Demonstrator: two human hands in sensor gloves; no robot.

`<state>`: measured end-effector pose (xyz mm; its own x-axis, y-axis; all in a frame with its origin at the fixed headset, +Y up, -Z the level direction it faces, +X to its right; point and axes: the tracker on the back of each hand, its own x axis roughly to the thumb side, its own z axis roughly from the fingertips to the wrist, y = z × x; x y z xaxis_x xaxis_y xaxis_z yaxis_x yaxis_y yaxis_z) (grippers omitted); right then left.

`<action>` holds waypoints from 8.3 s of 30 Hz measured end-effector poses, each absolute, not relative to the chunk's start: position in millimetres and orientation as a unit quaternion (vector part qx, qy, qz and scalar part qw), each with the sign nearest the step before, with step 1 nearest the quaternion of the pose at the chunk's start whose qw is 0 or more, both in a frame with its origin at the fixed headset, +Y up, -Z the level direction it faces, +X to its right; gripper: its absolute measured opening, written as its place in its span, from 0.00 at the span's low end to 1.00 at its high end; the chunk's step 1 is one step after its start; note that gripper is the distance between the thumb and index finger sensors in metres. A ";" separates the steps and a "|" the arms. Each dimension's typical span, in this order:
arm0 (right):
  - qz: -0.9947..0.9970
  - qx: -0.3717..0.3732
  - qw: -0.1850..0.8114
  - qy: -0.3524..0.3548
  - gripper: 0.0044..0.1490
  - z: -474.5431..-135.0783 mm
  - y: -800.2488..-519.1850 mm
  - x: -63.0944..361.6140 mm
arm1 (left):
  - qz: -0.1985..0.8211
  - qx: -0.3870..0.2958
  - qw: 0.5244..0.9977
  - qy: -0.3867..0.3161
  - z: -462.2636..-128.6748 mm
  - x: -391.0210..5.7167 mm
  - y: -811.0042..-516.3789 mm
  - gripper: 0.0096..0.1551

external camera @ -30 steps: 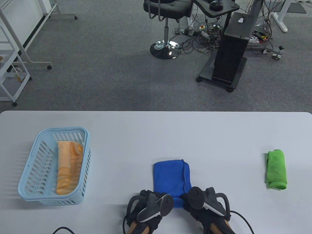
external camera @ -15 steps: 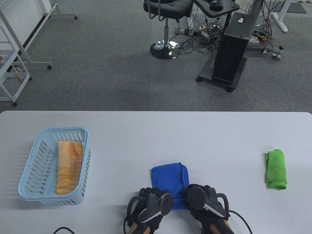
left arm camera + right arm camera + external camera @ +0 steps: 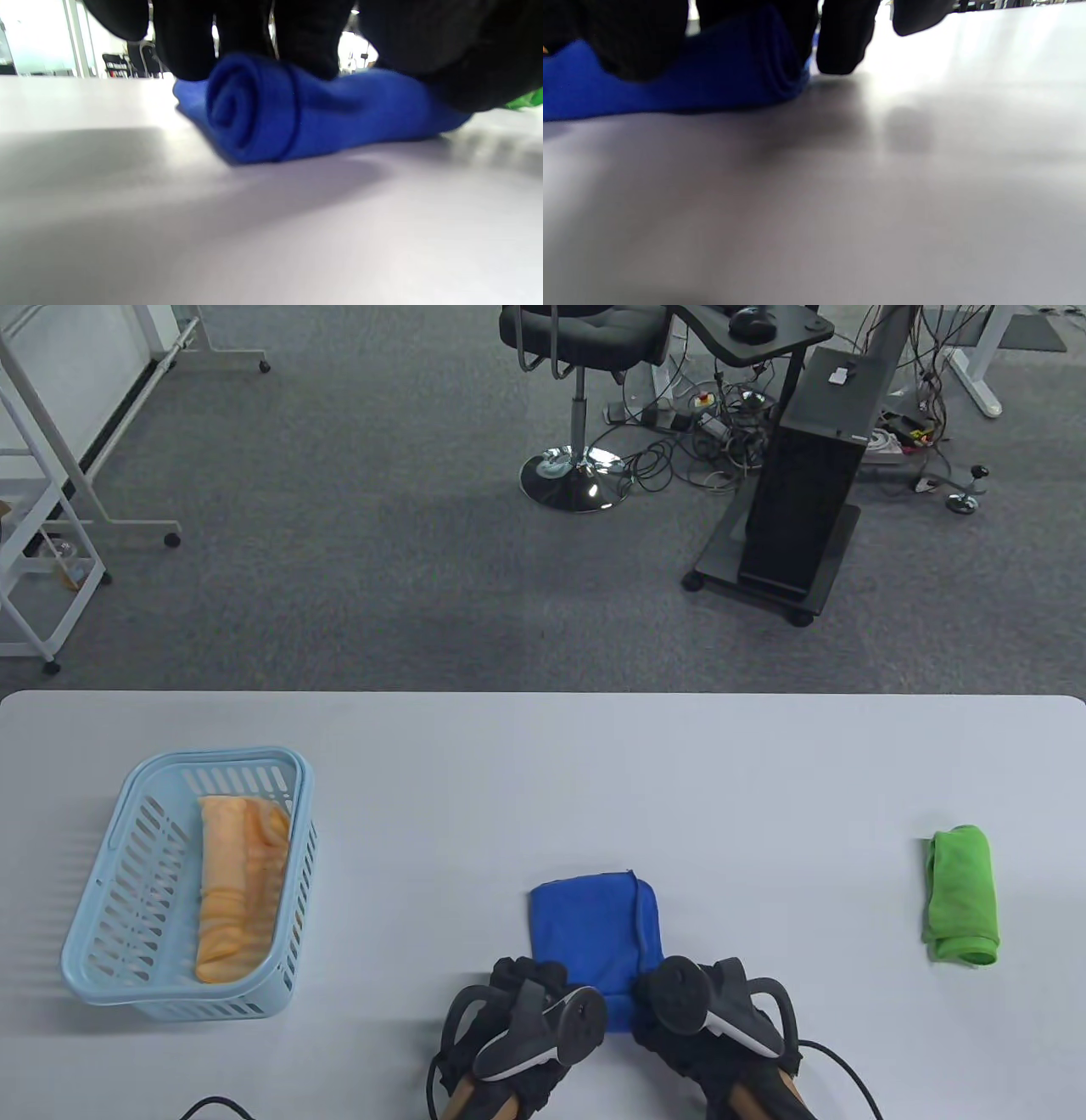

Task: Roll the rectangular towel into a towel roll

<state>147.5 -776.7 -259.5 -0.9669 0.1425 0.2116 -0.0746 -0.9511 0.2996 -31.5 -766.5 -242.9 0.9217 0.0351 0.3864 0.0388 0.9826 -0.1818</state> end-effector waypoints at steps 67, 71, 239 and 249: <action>0.984 0.107 0.069 0.122 0.43 -261.2 -771.6 154.2 | -0.013 -0.120 0.976 -0.179 -247.0 -33.5 -775.6 0.35; 0.984 0.110 0.082 0.118 0.42 -262.2 -770.8 156.6 | 0.002 -0.119 0.978 -0.171 -249.1 -37.4 -773.6 0.34; 0.987 -0.097 -0.017 0.124 0.53 -320.0 -771.1 252.5 | 0.146 -0.061 0.984 -0.086 -257.8 -134.0 -723.0 0.56; 0.952 -0.245 -0.056 0.174 0.57 -331.1 -764.6 335.2 | 0.150 -0.070 0.983 -0.077 -257.9 -136.5 -721.9 0.55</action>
<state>335.2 -764.6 -331.1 -0.8742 -0.1908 -0.4466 0.0207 -0.9334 0.3583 -136.5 -721.9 -257.9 0.9434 0.3052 0.1298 -0.2837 0.9454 -0.1605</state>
